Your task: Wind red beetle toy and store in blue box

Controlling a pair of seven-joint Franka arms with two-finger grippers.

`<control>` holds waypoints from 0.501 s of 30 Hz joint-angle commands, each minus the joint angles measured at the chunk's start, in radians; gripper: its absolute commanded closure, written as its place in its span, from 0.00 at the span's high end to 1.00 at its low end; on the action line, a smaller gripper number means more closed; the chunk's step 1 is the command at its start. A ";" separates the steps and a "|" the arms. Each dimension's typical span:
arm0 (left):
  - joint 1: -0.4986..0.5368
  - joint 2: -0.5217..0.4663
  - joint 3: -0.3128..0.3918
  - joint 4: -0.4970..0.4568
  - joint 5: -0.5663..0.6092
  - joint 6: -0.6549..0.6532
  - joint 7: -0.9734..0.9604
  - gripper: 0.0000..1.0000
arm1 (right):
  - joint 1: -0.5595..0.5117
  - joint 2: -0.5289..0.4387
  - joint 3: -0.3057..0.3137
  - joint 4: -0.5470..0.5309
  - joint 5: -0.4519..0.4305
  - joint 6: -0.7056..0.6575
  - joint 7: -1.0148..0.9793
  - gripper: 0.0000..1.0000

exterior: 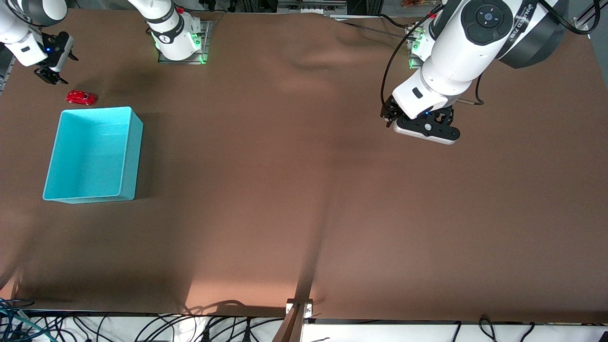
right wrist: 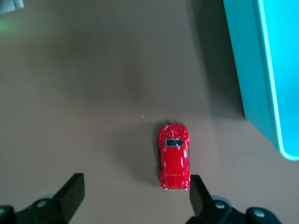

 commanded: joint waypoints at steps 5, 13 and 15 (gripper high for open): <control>0.006 0.013 -0.003 0.024 -0.020 -0.015 0.006 1.00 | 0.004 0.003 -0.043 0.008 -0.046 0.045 -0.060 1.00; 0.009 0.013 -0.002 0.025 -0.022 -0.015 0.006 1.00 | 0.004 0.005 -0.050 0.015 -0.047 0.054 -0.083 1.00; 0.009 0.013 0.000 0.027 -0.022 -0.015 0.006 1.00 | 0.004 0.005 -0.050 0.015 -0.047 0.054 -0.083 1.00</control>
